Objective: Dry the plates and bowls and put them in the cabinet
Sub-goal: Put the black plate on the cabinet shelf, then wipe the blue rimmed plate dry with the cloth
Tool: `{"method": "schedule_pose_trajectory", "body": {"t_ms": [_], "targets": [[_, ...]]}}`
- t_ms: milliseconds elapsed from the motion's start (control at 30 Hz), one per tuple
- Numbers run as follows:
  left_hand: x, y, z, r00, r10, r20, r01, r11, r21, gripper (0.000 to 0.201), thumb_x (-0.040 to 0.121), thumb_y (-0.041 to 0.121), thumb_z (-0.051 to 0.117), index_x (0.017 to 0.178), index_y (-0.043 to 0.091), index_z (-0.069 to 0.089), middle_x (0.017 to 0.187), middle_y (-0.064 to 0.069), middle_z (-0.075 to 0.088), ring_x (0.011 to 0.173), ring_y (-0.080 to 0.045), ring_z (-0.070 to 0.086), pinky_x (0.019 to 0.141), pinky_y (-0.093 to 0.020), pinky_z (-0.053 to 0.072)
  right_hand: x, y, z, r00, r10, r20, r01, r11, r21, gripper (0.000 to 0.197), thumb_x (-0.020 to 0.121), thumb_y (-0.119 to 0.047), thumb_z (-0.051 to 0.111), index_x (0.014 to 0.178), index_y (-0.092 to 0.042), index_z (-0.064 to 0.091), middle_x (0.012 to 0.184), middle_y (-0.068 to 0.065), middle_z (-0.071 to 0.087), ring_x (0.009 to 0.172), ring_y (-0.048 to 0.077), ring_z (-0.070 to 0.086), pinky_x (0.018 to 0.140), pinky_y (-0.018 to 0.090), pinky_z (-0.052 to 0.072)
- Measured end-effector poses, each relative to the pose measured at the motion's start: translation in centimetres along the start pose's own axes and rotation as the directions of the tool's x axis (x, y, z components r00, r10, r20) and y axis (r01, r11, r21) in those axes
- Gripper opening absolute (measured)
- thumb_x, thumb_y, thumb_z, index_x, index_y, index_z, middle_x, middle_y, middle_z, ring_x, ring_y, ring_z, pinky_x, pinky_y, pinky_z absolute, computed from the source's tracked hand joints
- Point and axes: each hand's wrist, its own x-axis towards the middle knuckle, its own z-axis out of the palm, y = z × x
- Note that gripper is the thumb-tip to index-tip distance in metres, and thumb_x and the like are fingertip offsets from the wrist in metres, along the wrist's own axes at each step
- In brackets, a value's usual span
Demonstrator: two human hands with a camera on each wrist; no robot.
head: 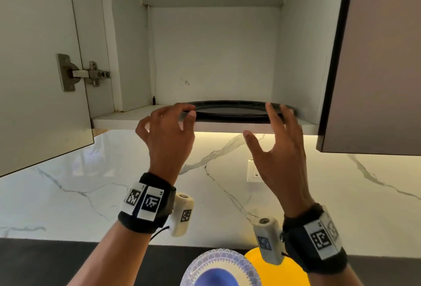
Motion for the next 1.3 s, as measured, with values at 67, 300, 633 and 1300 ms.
{"method": "schedule_pose_trajectory", "body": {"t_ms": [67,300,633,1300], "targets": [[0.2,0.0,0.5,1.0,0.004,0.015,-0.004,1.0,0.024,0.021,0.099,0.04,0.05,0.105,0.036,0.069,0.104,0.02,0.067,0.122,-0.01,0.054,0.112,-0.05,0.018,0.2,0.4,0.3,0.999,-0.019,0.046,0.021,0.998,-0.063,0.074,0.096,-0.062,0.046,0.159,-0.029,0.025,0.168,0.002,0.015,0.156,0.017,0.005,0.126,0.041,0.005],[1.1,0.1,0.7,0.997,-0.013,0.077,0.006,0.997,0.082,0.025,0.1,0.049,0.05,0.103,0.037,0.071,0.09,0.019,0.062,0.115,-0.01,0.057,0.113,-0.051,0.019,0.7,-0.1,0.8,1.0,0.008,0.031,0.002,0.949,-0.316,0.078,0.095,-0.072,0.032,0.159,-0.028,0.025,0.166,0.009,0.022,0.156,0.027,0.007,0.122,0.056,-0.002],[-4.1,-0.4,-1.0,0.972,0.204,-0.117,-0.221,0.962,-0.162,0.026,0.098,0.035,0.061,0.118,0.024,0.074,0.137,0.001,0.065,0.139,-0.02,0.049,0.115,-0.051,0.034,-4.0,-0.4,-1.7,0.987,-0.053,-0.152,0.045,0.998,-0.054,0.072,0.097,-0.048,0.058,0.153,-0.007,0.039,0.159,0.017,0.034,0.151,0.034,0.023,0.124,0.04,0.017],[-39.4,-8.6,2.2,0.611,-0.276,0.742,0.468,0.882,-0.057,0.009,0.092,0.012,0.07,0.092,0.018,0.077,0.092,0.009,0.075,0.092,0.003,0.066,0.09,-0.022,0.052,-37.5,12.5,-11.6,0.211,0.745,0.633,-0.327,0.664,-0.673,0.055,0.095,-0.048,0.062,0.144,-0.028,0.051,0.141,0.007,0.051,0.126,0.028,0.049,0.103,0.036,0.04]]}}
